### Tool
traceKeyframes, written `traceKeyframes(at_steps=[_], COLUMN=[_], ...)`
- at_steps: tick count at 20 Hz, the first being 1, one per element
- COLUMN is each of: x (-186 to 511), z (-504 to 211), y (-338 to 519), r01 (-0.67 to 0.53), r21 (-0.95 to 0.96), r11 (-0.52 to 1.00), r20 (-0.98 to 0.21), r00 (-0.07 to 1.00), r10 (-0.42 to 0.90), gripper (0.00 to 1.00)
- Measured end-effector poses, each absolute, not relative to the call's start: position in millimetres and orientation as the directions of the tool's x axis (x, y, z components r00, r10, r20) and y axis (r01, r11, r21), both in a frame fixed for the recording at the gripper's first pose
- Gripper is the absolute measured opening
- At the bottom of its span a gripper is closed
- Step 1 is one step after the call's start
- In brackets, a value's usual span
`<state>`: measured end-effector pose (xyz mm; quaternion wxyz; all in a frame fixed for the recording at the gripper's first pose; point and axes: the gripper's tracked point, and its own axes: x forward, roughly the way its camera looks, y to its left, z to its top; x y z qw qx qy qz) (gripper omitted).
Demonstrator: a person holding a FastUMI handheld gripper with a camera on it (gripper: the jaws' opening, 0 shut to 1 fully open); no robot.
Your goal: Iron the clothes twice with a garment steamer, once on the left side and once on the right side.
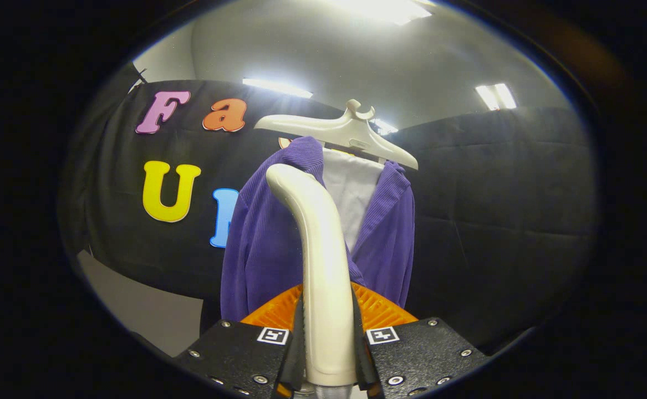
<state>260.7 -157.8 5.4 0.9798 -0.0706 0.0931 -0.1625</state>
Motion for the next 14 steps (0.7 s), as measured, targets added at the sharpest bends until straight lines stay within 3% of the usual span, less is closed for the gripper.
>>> traceKeyframes(at_steps=[14], x=[248.8], z=[-66.7], y=[-159.6], r01=[0.333], r21=[-0.375], r11=[0.865], r20=[-0.197], r00=[0.883], r10=[-0.426], gripper=[0.36])
